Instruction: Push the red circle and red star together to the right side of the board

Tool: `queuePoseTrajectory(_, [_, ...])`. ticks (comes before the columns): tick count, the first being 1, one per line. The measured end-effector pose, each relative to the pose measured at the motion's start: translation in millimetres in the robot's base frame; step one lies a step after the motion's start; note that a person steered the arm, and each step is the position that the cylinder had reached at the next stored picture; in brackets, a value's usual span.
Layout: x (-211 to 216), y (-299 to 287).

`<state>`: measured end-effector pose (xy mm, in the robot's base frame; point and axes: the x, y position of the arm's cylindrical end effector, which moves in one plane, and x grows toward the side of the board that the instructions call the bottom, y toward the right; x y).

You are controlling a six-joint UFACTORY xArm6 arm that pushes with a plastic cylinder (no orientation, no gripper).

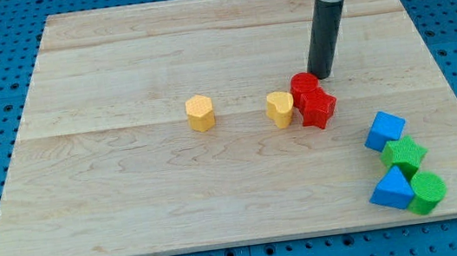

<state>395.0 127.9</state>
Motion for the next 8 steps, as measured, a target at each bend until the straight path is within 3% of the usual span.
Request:
queuePoseTrajectory(2, [20,0])
queuePoseTrajectory(5, [91,0])
queuePoseTrajectory(6, [38,14])
queuePoseTrajectory(7, [2,-8])
queuePoseTrajectory(8, [7,-47])
